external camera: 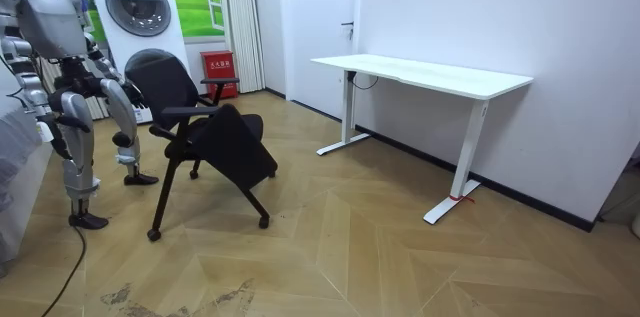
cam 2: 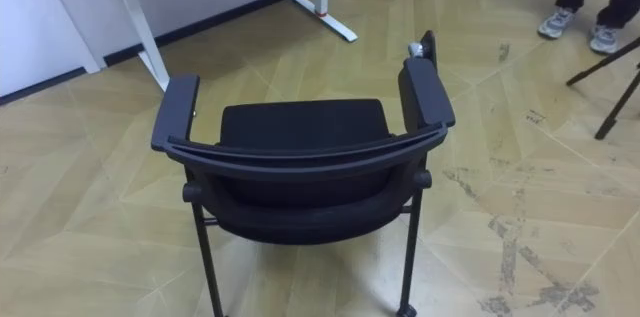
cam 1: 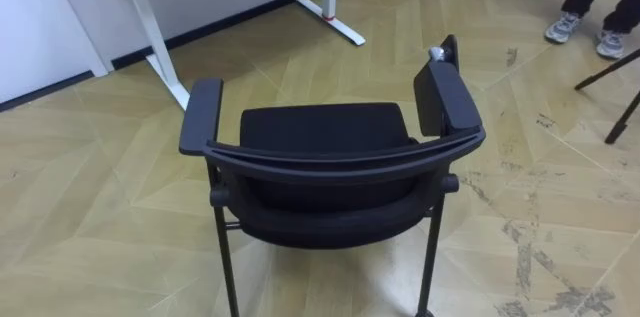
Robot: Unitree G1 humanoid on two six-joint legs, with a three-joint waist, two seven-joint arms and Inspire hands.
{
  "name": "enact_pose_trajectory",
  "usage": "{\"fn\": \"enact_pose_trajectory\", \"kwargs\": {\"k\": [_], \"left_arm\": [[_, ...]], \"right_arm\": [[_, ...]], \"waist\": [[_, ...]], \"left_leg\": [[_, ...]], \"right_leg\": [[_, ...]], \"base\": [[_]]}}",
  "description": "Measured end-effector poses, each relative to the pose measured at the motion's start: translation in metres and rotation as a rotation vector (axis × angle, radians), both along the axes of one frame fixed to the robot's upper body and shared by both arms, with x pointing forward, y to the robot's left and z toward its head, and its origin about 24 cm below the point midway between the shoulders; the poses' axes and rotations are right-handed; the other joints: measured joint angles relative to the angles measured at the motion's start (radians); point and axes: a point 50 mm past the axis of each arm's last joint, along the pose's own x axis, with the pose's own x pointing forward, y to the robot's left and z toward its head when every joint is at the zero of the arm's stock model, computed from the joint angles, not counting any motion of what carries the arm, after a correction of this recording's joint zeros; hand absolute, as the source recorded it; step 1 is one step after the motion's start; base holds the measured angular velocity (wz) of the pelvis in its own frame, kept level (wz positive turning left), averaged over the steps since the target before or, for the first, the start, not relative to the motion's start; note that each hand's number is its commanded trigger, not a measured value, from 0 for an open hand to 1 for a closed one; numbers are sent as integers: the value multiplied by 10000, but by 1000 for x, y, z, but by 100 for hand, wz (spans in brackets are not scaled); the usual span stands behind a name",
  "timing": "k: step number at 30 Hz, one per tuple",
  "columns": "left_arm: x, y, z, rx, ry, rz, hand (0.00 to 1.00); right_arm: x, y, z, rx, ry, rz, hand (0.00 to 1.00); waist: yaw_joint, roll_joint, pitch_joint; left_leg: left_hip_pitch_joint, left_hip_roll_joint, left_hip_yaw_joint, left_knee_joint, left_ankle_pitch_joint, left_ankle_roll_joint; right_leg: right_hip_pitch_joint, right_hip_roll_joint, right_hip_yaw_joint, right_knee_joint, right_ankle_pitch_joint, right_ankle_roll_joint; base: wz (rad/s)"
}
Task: Push chair
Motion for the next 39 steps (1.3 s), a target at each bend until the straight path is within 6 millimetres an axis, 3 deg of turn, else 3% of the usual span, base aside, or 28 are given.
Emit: {"fn": "enact_pose_trajectory", "kwargs": {"k": [9, 25, 36, 39], "left_arm": [[8, 0, 0, 306, -140, -103, 0], [1, 5, 2, 969, 61, 315, 0], [-4, 12, 6, 1848, 324, 919, 0], [2, 18, 9, 2497, 164, 1057, 0]], "right_arm": [[3, 1, 0, -53, -46, 316, 0], [-2, -1, 0, -396, 236, 51, 0], [-4, -3, 1, -637, 348, -417, 0], [-3, -7, 1, -800, 437, -336, 0]], "waist": [[8, -53, 17], [18, -2, 14], [30, 196, -19], [-14, 229, 10]], "left_leg": [[10, 6, 0, -7, 0, 0], [14, 7, 96, 58, -12, 18], [3, 7, 91, 168, -35, 48], [-4, 4, 67, 136, -38, 44]], "right_leg": [[-18, 6, 11, 2, 0, 0], [-35, -6, 113, 6, 5, 5], [-27, -3, 158, 26, 14, 18], [-43, 6, 157, 2, 16, 16]], "base": [[0], [-1], [0], [1]]}}
